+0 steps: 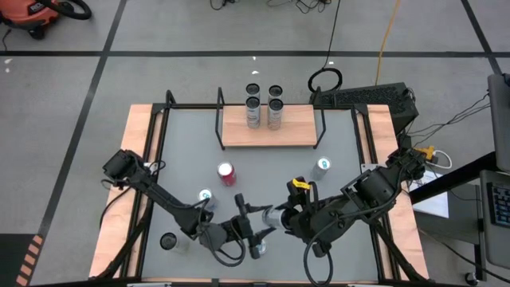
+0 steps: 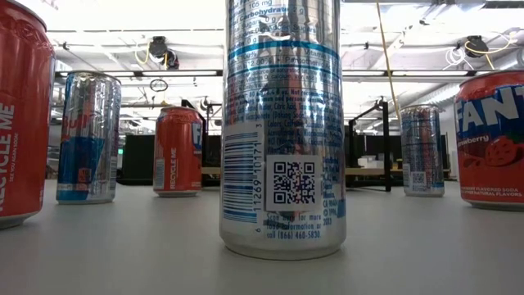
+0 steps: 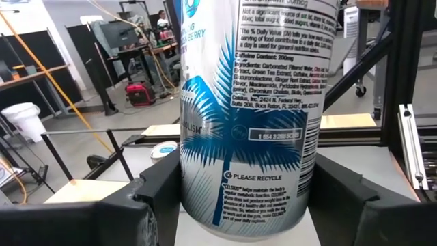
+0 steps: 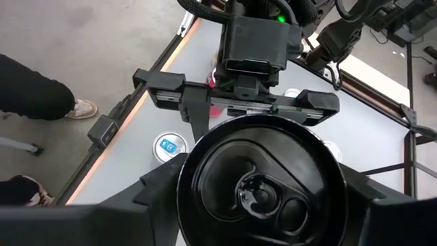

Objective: Place canned beverage on shelf
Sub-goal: Put the white blue soda can aligned with the other white blue soda cans on the shelf

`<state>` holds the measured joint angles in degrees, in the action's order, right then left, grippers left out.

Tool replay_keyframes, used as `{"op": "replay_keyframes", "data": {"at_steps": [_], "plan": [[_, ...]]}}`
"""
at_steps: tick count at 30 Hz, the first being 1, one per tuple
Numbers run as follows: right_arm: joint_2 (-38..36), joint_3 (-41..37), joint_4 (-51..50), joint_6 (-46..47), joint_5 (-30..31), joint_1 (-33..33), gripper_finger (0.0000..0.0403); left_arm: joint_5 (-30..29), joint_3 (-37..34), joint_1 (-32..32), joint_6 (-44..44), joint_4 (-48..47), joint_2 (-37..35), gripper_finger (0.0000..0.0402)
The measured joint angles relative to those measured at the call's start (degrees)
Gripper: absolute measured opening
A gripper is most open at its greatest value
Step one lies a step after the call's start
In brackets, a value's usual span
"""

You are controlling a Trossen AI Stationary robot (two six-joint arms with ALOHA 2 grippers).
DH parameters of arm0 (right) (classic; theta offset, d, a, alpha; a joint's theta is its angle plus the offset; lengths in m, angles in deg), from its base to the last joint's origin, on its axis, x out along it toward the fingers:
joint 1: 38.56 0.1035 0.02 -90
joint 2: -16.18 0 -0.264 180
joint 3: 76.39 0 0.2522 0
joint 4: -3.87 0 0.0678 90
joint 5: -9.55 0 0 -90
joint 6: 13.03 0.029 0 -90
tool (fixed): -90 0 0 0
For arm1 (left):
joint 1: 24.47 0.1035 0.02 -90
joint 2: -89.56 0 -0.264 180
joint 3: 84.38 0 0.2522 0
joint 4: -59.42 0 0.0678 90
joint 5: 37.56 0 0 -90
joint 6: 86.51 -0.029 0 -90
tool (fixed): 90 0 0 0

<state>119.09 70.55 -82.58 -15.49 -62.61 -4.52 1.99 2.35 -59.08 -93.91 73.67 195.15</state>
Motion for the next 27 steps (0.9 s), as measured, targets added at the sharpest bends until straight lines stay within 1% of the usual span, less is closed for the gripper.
{"op": "replay_keyframes", "data": {"at_steps": [3,7,14,15,19,24,27], "plan": [[0.0,0.0,-0.6,0.4,-1.7,0.0,0.0253,0.5,0.0,-0.4,-0.1,-0.1,0.0,0.0234],[0.0,0.1,-0.9,2.4,-5.0,0.2,0.0288,2.7,-0.1,-1.2,-0.5,-0.5,0.1,0.0234],[0.0,0.1,-0.2,3.9,-5.0,0.1,0.0338,6.3,-0.1,-1.2,1.5,-0.1,0.1,0.0234],[0.0,0.1,-0.2,4.4,-5.1,0.2,0.0342,7.1,-0.1,-1.2,2.3,-0.1,0.1,0.0234],[-0.7,0.0,-1.2,4.7,-8.8,1.2,0.0349,12.0,-0.1,-1.1,2.5,0.6,0.1,0.0234],[-2.3,0.1,-2.4,3.4,-9.1,2.6,0.0350,19.7,-0.1,-1.1,2.6,2.5,0.1,0.0234],[-2.7,0.1,-3.0,2.7,-9.1,3.1,0.0350,23.2,-0.1,-0.7,3.5,2.9,0.1,0.0234]]}}
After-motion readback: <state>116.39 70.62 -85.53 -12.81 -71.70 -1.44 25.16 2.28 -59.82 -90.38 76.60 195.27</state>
